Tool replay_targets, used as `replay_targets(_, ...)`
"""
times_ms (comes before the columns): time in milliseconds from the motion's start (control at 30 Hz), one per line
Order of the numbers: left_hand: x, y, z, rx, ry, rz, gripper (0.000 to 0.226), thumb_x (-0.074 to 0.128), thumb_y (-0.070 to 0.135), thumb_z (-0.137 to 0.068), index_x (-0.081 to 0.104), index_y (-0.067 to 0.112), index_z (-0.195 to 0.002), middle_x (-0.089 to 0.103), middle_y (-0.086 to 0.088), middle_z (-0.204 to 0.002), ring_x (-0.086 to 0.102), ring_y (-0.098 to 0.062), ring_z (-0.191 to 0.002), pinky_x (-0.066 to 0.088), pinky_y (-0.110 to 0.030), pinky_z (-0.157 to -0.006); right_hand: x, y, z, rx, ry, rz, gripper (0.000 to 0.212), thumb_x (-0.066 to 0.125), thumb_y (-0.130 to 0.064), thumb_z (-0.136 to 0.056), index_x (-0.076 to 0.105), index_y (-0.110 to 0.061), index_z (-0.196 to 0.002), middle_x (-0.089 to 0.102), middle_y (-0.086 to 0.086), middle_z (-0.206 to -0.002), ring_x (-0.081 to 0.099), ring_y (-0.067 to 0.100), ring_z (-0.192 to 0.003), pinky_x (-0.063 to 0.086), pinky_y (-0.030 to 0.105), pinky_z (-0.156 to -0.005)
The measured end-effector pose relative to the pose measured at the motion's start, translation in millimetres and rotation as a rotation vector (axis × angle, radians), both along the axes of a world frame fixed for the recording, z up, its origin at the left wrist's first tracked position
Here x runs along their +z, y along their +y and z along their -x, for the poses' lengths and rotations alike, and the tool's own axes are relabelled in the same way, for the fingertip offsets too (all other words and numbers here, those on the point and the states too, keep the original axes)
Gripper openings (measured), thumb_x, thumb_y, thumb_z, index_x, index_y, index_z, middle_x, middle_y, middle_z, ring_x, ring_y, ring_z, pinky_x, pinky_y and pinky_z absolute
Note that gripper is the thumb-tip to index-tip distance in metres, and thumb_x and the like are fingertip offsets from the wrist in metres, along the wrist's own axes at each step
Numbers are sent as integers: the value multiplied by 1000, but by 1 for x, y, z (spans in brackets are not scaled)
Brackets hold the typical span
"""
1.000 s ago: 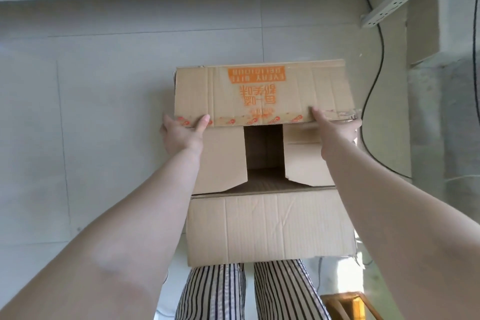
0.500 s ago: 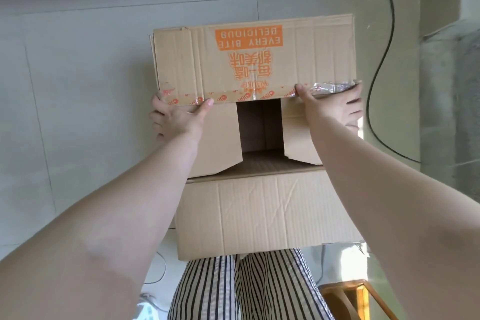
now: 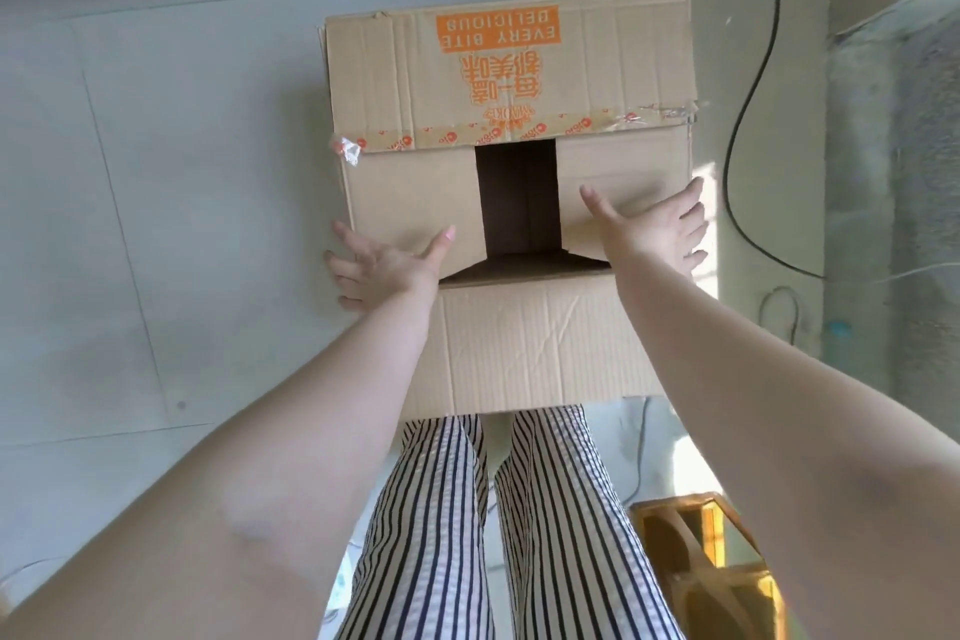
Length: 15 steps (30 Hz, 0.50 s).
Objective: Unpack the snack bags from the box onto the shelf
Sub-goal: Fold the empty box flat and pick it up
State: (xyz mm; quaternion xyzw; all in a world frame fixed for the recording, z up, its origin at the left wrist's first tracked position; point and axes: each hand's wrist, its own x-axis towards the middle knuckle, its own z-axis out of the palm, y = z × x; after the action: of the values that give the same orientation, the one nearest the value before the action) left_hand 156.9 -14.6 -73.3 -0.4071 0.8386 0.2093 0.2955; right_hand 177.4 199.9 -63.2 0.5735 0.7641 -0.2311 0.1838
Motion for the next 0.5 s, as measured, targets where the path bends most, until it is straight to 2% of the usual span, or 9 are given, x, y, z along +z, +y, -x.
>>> replay_targets(133, 26, 0, -66, 49, -146, -19, 137, 73, 73, -57, -12, 21, -151, -5, -18, -158, 1, -30, -147, 5, -52, -118, 27, -32, -58, 25, -51, 81, 132, 68, -77, -63, -3, -16, -156, 4, 10, -164, 3, 27, -151, 1, 45, -121)
replay_targets(267, 29, -1, -109, 241, -208, -15, 140, 77, 67, -57, -17, 22, -151, -12, -17, -159, -6, -32, -148, 1, -54, -118, 33, -52, -104, -272, -168, 128, 134, 68, -75, -66, -12, -15, -155, -8, 15, -164, -2, 29, -152, -1, 46, -121)
replay_targets(333, 28, 5, -122, 402, -244, -28, 141, 79, 64, -58, -18, 21, -150, -14, -17, -159, -7, -32, -148, 0, -53, -117, 25, -64, -121, -564, -166, 146, 136, 75, -68, -64, -9, -11, -155, 1, 18, -163, 5, 31, -151, 4, 45, -120)
replay_targets(400, 16, 13, -137, 571, -273, -64, 140, 77, 68, -57, -14, 19, -152, -10, -16, -159, -1, -31, -148, 4, -50, -116, 14, -78, -137, -770, -130, 191, 139, 81, -63, -60, -4, -8, -155, 18, 18, -158, 23, 33, -145, 14, 43, -118)
replay_targets(433, 10, 18, -145, 622, -273, -104, 138, 72, 76, -55, -7, 19, -153, -4, -16, -160, 6, -32, -148, 9, -49, -116, 8, -85, -144, -846, -56, 224, 137, 80, -64, -61, -3, -7, -155, 23, 18, -156, 28, 34, -142, 18, 42, -117)
replay_targets(500, -2, 28, -160, 624, -266, -264, 129, 58, 86, -55, 11, 18, -154, 7, -14, -160, 14, -33, -146, 14, -49, -117, -1, -98, -148, -926, 63, 357, 118, 72, -61, -75, 3, -9, -155, 25, 16, -157, 29, 34, -143, 23, 41, -118)
